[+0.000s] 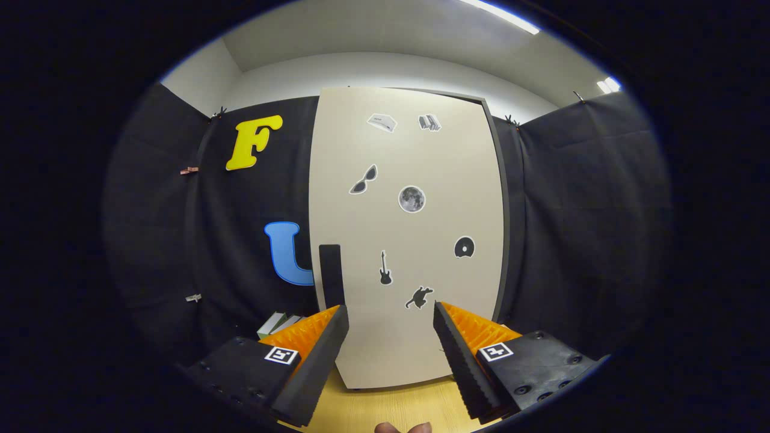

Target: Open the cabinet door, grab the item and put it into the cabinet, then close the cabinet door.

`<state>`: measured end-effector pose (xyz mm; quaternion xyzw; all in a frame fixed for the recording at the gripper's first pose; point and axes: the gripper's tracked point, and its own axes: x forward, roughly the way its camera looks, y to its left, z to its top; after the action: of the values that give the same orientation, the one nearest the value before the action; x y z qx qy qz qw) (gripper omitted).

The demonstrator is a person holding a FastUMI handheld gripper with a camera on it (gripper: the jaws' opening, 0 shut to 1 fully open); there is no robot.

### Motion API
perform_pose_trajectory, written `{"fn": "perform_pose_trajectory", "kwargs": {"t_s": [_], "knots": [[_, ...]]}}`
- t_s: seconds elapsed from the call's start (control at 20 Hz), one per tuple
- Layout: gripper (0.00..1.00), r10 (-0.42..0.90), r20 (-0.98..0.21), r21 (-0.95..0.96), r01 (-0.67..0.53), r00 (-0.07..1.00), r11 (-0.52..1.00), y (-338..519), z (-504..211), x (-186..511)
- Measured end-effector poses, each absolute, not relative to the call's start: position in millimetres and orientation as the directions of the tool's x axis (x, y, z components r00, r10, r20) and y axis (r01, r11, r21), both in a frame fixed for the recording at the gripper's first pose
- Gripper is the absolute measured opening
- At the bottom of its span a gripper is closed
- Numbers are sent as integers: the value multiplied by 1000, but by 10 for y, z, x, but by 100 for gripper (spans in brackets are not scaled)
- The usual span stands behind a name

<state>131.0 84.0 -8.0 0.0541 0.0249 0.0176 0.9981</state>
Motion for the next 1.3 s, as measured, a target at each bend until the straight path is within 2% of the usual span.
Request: {"fn": "perform_pose_trajectory", "kwargs": {"t_s": [0.55,1.3], "knots": [[93,38,-32,95,-35,999,995,533,68,1399],[93,177,-49,126,-169,983,977,377,-148,1472]]}}
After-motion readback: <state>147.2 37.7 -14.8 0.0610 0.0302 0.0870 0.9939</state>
